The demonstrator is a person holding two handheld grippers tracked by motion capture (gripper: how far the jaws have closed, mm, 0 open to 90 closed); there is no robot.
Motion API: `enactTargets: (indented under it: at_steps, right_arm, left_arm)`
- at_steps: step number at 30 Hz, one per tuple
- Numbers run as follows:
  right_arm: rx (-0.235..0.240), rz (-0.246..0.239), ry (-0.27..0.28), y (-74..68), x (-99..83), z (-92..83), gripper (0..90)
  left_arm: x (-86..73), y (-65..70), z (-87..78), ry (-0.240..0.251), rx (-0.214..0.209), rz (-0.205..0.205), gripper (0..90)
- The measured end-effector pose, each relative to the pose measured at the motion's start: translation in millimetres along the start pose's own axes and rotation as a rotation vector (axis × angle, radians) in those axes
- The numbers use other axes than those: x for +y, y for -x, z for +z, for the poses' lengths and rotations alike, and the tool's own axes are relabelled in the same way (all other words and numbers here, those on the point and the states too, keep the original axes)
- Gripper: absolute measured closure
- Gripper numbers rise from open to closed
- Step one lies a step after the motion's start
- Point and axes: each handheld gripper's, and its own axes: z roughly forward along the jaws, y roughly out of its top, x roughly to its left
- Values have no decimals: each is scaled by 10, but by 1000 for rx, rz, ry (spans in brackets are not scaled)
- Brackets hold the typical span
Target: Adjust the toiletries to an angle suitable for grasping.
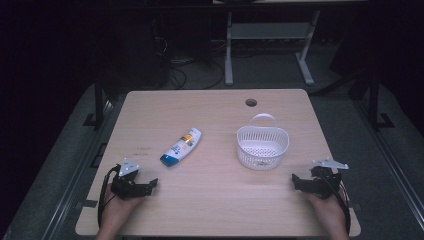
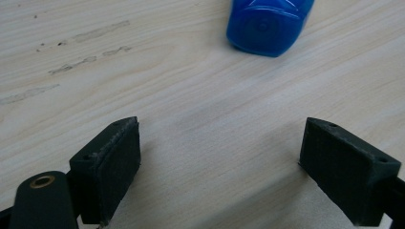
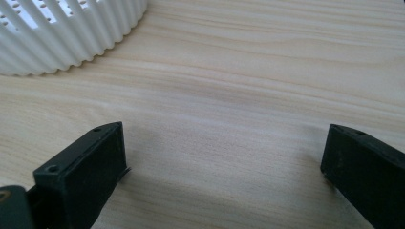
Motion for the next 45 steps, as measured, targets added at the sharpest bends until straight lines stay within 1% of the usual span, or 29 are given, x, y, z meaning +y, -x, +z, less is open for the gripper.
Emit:
enactTargets:
  at_steps: [2,3,4,7,9,10,11,13,15,17,18,20,21,23,24,25,26,27,28,29,30,33,36,37,38,39,41,42,45]
  right_arm:
    - [5,-5,0,3,1,0,9]
    - [15,-12,-1,6,3,2,9]
    - [20,-18,0,8,5,5,9]
    - [28,-27,-1,9,13,12,9]
    - [33,-31,0,9,19,19,9]
    - [34,-32,-1,9,21,20,9]
    - [34,-32,-1,9,21,20,9]
    - [35,-34,-1,9,25,24,9]
    - [35,-34,-1,8,25,24,9]
    - [35,-34,-1,8,25,24,9]
    - [35,-34,-1,8,25,24,9]
    - [35,-33,-1,7,25,24,9]
    - [35,-33,-1,7,25,24,9]
    - [35,-33,-1,6,25,24,9]
    - [34,-34,0,6,25,25,9]
    - [34,-33,-1,6,25,24,9]
    - [34,-33,-1,6,25,24,9]
    - [34,-33,-1,6,25,24,9]
    - [34,-33,-1,6,25,24,9]
    - [34,-33,-1,6,25,24,9]
    - [34,-33,-1,6,25,24,9]
    - [34,-33,-1,6,25,24,9]
    - [35,-33,-1,6,25,24,9]
    - [35,-33,-1,6,25,24,9]
    - [35,-34,-1,6,25,25,9]
    - [35,-34,-1,6,25,25,9]
    - [35,-33,-1,6,25,25,9]
    - [35,-33,-1,5,26,26,9]
    - [35,-34,-1,5,26,26,9]
  left_arm:
    - [0,-16,-1,2,-18,11,136]
    - [4,-31,-8,-5,-32,18,139]
    - [4,-31,-8,-5,-32,18,141]
    - [14,-45,-20,-7,-58,14,142]
    - [36,-22,-40,-2,-57,27,142]
    - [69,2,-69,11,-62,38,142]
    - [69,2,-69,11,-62,38,142]
    - [118,13,-98,16,-70,48,142]
    - [185,15,-130,34,-82,54,147]
    - [240,11,-143,34,-83,57,158]
    - [269,4,-145,36,-91,60,158]
    - [325,-8,-147,32,-106,56,209]
    - [361,-19,-140,28,-105,52,210]
    - [385,-32,-135,23,-103,54,215]
    - [417,-45,-129,25,-105,49,232]
    - [438,-55,-130,24,-106,55,259]
    - [467,-61,-128,25,-106,53,259]
    - [494,-70,-126,27,-107,55,278]
    - [546,-85,-119,29,-123,49,370]
    - [546,-85,-119,29,-123,49,405]
    - [570,-89,-109,27,-128,50,405]
    - [637,-98,-68,10,-138,53,533]
    - [712,-108,-19,-3,-157,42,658]
    - [730,-113,-9,2,-162,40,719]
    - [764,-117,3,1,-166,32,804]
    - [786,-123,9,2,-171,32,804]
    - [846,-130,39,4,-172,32,881]
    - [895,-134,67,-5,-170,33,900]
    - [942,-147,104,-11,-179,30,900]
